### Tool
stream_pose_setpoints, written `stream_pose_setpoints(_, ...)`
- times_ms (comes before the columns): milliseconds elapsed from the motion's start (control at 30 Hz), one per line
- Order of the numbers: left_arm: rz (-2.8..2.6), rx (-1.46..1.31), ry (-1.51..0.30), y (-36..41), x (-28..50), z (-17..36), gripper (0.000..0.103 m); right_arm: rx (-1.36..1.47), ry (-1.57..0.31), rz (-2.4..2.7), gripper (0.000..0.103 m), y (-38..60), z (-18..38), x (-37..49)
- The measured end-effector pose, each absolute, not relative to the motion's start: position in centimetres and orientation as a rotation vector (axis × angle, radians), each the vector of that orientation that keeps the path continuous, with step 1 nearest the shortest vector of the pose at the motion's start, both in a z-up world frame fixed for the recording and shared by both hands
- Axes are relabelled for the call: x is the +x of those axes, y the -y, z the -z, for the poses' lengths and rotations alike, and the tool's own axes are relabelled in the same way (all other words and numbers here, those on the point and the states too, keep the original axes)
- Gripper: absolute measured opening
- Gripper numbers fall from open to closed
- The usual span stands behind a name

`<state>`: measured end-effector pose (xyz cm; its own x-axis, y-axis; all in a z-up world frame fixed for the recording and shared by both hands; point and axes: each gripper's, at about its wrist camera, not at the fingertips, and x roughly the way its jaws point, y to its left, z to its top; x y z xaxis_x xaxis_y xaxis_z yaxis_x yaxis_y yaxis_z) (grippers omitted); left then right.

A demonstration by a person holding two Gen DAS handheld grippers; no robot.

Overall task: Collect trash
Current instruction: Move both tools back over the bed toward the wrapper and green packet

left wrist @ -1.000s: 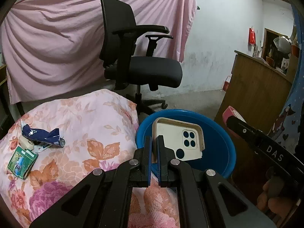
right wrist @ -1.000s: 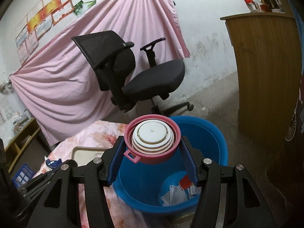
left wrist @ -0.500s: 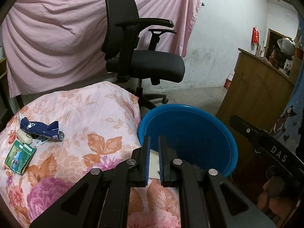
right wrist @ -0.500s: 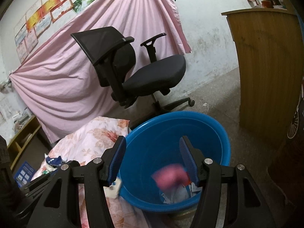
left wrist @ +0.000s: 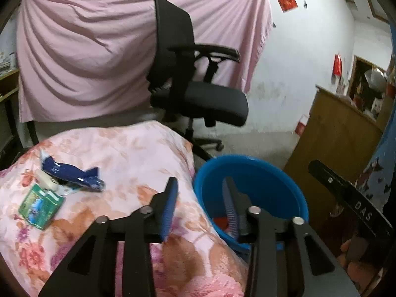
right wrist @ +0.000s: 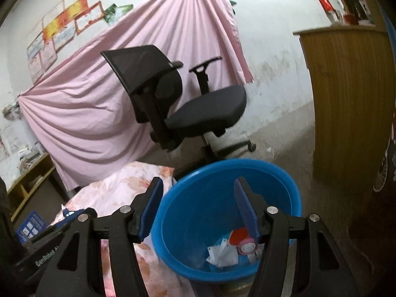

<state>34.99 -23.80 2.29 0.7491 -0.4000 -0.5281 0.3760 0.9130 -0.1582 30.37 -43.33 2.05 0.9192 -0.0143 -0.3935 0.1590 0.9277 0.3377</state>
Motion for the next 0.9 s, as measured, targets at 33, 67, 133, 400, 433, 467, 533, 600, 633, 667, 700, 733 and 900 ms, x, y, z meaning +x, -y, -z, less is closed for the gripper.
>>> stream_pose_setpoints(33, 0.416, -0.06, -0.569, 23.1, 34.9, -2.7, 0.039, 0.365, -0.383, 0.088, 0.066, 43.1, -2.3, 30.3)
stream_pose_setpoints(67, 0.408, -0.077, -0.552, 22.4, 34.7, -3.0, 0.039, 0.355, -0.369, 0.086, 0.07, 42.7, -2.5, 30.2)
stream_pose_setpoints(133, 0.395, -0.112, -0.515, 20.9, 34.5, -3.8, 0.04, 0.33, -0.327, 0.079, 0.077, 41.8, -3.1, 29.9)
stream_pose_setpoints(400, 0.287, -0.187, -0.352, 14.8, 32.8, -6.3, 0.085, 0.261, -0.171, 0.029, 0.102, 37.8, -5.1, 29.2)
stream_pose_setpoints(433, 0.269, -0.199, -0.33, 13.9, 32.4, -6.4, 0.09, 0.256, -0.146, 0.017, 0.103, 37.2, -5.3, 29.0)
stream_pose_setpoints(467, 0.252, -0.211, -0.308, 13.1, 32.1, -6.5, 0.096, 0.251, -0.131, 0.009, 0.103, 36.7, -5.5, 28.9)
stream_pose_setpoints(533, 0.219, -0.222, -0.266, 11.2, 31.4, -6.7, 0.098, 0.232, -0.097, -0.02, 0.103, 35.4, -5.8, 28.8)
stream_pose_setpoints(600, 0.19, -0.21, -0.243, 9.9, 31.0, -6.6, 0.101, 0.212, -0.071, -0.045, 0.103, 33.9, -6.1, 28.9)
stream_pose_setpoints(633, 0.173, -0.2, -0.227, 9.0, 30.6, -6.6, 0.101, 0.205, -0.062, -0.054, 0.103, 33.5, -6.1, 28.6)
stream_pose_setpoints(667, 0.16, -0.194, -0.215, 8.4, 30.3, -6.6, 0.101, 0.193, -0.05, -0.071, 0.103, 32.7, -6.2, 28.7)
stream_pose_setpoints(700, 0.145, -0.187, -0.203, 7.8, 30.0, -6.5, 0.101, 0.183, -0.039, -0.082, 0.103, 32.0, -6.3, 28.7)
stream_pose_setpoints(733, 0.129, -0.181, -0.191, 7.1, 29.6, -6.4, 0.101, 0.176, -0.031, -0.089, 0.103, 31.3, -6.4, 28.5)
stream_pose_setpoints(900, 0.069, -0.174, -0.161, 4.1, 28.5, -5.1, 0.101, 0.111, -0.005, -0.138, 0.103, 27.3, -6.2, 28.7)
